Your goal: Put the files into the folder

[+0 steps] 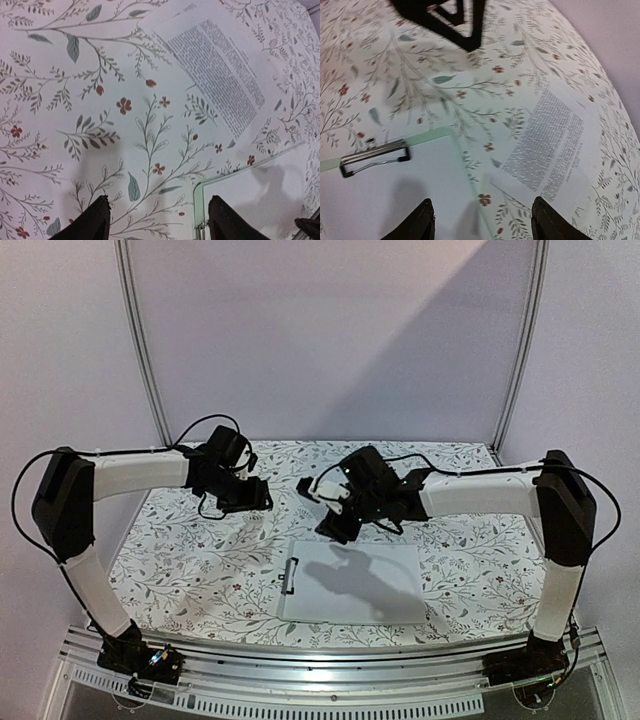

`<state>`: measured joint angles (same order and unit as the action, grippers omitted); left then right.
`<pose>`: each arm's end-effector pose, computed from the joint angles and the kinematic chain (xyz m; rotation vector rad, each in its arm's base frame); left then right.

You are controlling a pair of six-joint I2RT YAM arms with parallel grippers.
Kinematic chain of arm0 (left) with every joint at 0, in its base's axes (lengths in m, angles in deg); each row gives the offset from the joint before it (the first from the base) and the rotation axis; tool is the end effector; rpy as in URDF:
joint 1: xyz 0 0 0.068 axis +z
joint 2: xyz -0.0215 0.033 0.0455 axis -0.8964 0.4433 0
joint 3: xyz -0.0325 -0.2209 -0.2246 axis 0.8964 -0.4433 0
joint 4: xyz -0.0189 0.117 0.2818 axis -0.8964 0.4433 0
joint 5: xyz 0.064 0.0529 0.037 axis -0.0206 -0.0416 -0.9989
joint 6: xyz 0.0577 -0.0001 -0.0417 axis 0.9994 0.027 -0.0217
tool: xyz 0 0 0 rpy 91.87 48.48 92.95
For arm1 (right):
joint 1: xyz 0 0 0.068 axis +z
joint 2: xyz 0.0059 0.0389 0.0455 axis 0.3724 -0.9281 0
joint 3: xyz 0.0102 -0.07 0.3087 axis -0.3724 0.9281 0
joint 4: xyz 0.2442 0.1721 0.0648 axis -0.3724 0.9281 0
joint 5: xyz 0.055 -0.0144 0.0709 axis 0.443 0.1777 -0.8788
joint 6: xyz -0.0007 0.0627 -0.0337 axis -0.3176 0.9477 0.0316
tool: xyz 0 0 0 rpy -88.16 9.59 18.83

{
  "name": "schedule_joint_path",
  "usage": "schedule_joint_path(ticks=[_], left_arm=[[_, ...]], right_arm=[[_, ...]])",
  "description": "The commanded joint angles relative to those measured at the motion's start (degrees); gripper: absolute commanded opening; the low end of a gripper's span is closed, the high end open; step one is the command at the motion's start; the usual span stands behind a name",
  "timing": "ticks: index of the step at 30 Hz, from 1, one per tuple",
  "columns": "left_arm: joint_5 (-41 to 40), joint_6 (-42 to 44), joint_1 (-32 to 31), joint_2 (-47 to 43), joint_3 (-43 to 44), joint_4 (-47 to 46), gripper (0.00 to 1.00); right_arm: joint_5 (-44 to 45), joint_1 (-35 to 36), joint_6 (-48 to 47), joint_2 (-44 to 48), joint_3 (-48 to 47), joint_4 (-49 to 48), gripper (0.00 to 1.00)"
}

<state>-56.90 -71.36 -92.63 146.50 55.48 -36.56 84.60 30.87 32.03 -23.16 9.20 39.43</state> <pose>0.3694 -0.2104 0.2054 0.0686 2.6374 -0.4739 0.3031 0.4013 0.2122 -1.4022 1.8830 0.3178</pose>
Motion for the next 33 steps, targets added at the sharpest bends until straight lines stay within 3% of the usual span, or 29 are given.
schedule_joint_path(ticks=[1, 4, 7, 12, 17, 23, 33], left_arm=[[-3.1, -0.1, 0.7, 4.8, 6.4, -2.9, 0.68], [-2.8, -1.7, 0.9, 8.2, 10.2, -4.4, 0.69], [-2.7, -3.7, 1.3, 12.8, 14.2, -5.1, 0.69], [-0.3, -5.5, 1.8, 20.7, 20.3, -6.3, 0.68], [4.9, -7.4, 1.6, 24.6, 21.6, -11.9, 0.63], [10.6, -9.9, 1.1, 28.2, 22.5, -17.0, 0.6], [11.1, -12.3, -1.1, 33.4, 25.7, -18.8, 0.55]], right_arm=[[8.2, -6.7, 12.4, 2.3, 0.7, -6.0, 0.65], [10.8, -11.5, 23.2, 2.7, 1.2, -7.8, 0.64], [7.7, -16.4, 33.2, 3.0, 3.0, -9.9, 0.64], [5.3, -21.8, 42.2, 2.1, 5.5, -11.4, 0.66], [-6.1, -27.3, 51.3, -2.5, 6.2, -11.3, 0.65], [-15.0, -28.7, 57.2, -7.9, 7.1, -16.6, 0.63], [-19.3, -26.5, 59.5, -15.9, 2.3, -15.5, 0.59]])
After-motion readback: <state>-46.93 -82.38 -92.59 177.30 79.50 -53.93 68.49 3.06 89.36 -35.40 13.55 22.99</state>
